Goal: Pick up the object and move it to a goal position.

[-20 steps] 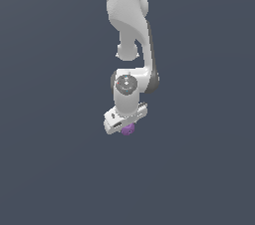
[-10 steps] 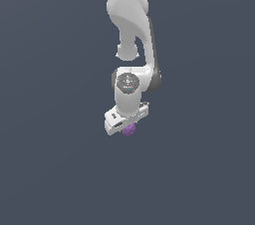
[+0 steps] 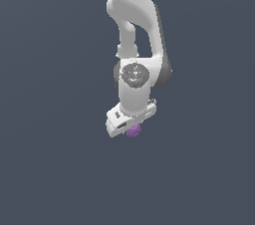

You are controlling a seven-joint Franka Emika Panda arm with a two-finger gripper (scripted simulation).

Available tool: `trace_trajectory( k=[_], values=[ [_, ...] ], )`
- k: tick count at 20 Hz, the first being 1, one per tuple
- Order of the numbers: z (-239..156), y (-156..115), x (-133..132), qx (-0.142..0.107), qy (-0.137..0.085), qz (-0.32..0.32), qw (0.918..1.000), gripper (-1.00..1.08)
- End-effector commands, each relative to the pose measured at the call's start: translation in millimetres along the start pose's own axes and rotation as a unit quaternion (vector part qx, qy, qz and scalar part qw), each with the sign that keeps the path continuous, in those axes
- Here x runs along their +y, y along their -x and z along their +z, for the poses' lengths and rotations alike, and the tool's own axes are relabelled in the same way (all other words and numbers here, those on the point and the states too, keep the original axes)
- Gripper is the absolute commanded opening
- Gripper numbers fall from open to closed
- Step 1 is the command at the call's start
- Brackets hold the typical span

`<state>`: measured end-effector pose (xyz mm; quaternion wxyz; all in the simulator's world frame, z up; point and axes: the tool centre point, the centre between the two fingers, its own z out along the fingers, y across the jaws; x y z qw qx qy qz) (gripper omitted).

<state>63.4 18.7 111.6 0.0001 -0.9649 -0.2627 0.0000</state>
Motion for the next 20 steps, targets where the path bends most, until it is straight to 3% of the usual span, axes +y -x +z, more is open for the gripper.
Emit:
trace_trajectory(
  k=[1, 11, 20],
  values=[
    [-19, -12, 0, 0.0, 0.0, 0.0, 1.0, -1.0],
    [-86, -55, 2, 0.0, 0.0, 0.0, 1.0, -1.0],
    [-114, -75, 4, 0.0, 0.0, 0.0, 1.0, -1.0]
  ],
)
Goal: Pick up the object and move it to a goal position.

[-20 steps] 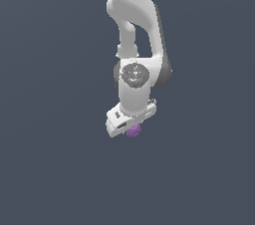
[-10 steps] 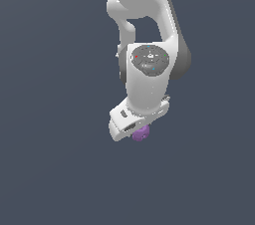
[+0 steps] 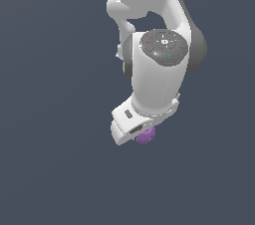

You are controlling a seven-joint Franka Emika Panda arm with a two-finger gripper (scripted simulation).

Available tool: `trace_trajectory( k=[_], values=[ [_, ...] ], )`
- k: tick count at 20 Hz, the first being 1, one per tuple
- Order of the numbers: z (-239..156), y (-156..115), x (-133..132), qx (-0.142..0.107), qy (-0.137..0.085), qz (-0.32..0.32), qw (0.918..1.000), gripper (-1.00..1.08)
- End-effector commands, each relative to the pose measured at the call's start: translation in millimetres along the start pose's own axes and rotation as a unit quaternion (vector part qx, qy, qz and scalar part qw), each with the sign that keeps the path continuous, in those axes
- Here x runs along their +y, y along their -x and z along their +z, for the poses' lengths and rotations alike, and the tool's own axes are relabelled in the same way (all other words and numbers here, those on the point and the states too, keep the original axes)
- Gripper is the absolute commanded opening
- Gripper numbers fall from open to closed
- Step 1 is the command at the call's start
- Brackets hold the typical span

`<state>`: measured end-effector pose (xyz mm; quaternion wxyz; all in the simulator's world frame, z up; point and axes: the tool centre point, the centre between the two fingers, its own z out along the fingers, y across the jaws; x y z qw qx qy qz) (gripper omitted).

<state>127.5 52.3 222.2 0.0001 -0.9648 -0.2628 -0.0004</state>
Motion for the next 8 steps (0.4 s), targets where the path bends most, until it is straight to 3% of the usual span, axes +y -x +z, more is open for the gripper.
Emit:
trace_trajectory(
  k=[1, 8],
  values=[
    [-4.9, -3.5, 0.5, 0.0, 0.0, 0.0, 1.0, -1.0],
    [-9.7, -7.1, 0.9, 0.0, 0.0, 0.0, 1.0, -1.0]
  ],
)
